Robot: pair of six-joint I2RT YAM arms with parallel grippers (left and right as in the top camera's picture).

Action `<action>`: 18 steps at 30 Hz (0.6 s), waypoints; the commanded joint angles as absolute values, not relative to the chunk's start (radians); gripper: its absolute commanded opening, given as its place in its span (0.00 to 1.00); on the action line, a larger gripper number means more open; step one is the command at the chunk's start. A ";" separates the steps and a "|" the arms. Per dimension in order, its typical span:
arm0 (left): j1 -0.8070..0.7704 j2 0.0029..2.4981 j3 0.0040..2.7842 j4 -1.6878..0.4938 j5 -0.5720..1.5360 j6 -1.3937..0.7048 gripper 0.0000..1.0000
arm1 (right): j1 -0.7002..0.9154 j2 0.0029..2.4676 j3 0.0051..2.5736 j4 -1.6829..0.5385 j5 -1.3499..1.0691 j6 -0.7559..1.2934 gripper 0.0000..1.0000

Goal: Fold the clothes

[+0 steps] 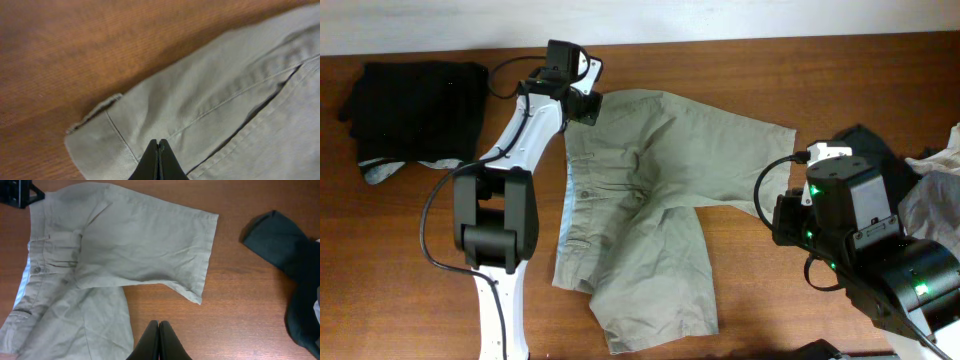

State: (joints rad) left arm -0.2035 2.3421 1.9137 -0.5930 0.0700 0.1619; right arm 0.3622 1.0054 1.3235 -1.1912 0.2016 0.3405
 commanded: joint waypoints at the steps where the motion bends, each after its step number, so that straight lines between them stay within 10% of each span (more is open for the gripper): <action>1: -0.205 2.381 1.938 -0.618 0.062 0.180 0.01 | 0.358 1.006 1.326 -1.189 0.222 0.350 0.04; 18: -0.110 2.508 1.938 -0.639 -0.274 0.242 0.01 | 0.358 1.006 1.326 -1.193 0.222 0.350 0.04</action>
